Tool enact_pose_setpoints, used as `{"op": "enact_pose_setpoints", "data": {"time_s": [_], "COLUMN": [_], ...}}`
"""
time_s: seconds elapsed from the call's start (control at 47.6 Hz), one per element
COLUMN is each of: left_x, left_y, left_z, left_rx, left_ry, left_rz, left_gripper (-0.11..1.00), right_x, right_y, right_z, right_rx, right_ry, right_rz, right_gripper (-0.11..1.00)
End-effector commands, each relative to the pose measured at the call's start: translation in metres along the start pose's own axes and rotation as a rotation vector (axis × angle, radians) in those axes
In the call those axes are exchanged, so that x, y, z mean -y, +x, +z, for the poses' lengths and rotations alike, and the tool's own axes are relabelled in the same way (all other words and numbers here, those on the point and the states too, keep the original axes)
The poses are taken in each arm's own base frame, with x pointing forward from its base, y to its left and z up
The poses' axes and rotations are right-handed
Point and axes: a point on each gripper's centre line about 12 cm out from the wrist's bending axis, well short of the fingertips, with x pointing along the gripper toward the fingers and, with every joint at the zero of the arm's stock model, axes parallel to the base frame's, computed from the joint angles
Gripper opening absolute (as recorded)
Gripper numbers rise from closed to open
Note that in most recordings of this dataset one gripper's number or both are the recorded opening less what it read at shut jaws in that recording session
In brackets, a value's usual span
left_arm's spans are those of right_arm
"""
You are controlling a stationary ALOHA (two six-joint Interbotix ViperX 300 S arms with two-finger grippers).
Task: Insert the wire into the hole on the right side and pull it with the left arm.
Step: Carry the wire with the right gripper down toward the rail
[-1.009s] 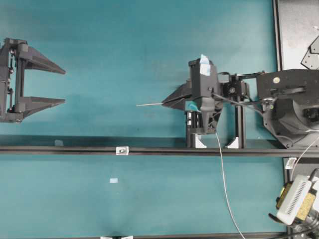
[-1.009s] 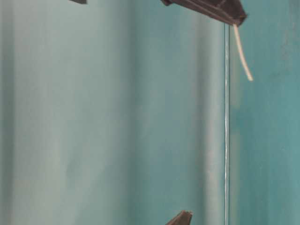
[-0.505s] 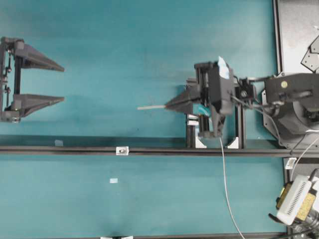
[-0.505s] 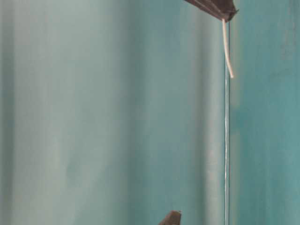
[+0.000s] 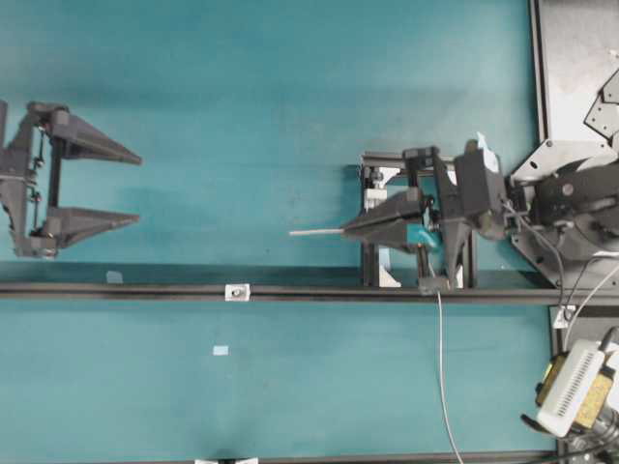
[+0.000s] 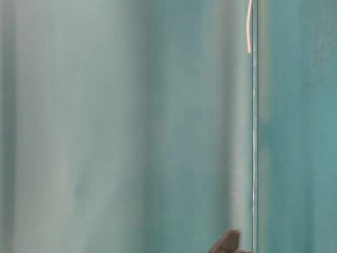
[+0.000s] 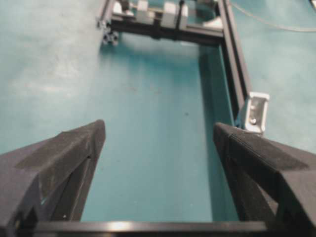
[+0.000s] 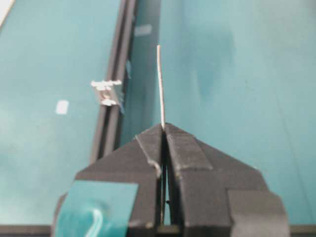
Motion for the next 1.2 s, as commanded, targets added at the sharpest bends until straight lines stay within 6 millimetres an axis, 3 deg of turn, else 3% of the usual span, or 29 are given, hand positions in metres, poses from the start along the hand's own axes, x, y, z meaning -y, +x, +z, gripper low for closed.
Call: {"op": "enact_pose_setpoints", "data": {"time_s": [0.0, 0.484, 1.177], "left_x": [0.007, 0.022, 0.032], "left_y": [0.007, 0.016, 0.035], "left_z": [0.002, -0.024, -0.043], "left_rx": [0.046, 0.021, -0.017], "left_ry": [0.002, 0.015, 0.014], "left_rz": [-0.026, -0.081, -0.107], "left_gripper": [0.45, 0.42, 0.42], "right_x": [-0.008, -0.038, -0.053], "right_y": [0.004, 0.033, 0.056], "right_z": [0.0, -0.028, -0.058], "right_rx": [0.028, 0.002, -0.063], "right_ry": [0.003, -0.068, -0.054], "right_rz": [0.011, -0.096, -0.138], "right_gripper": [0.01, 0.01, 0.01]}}
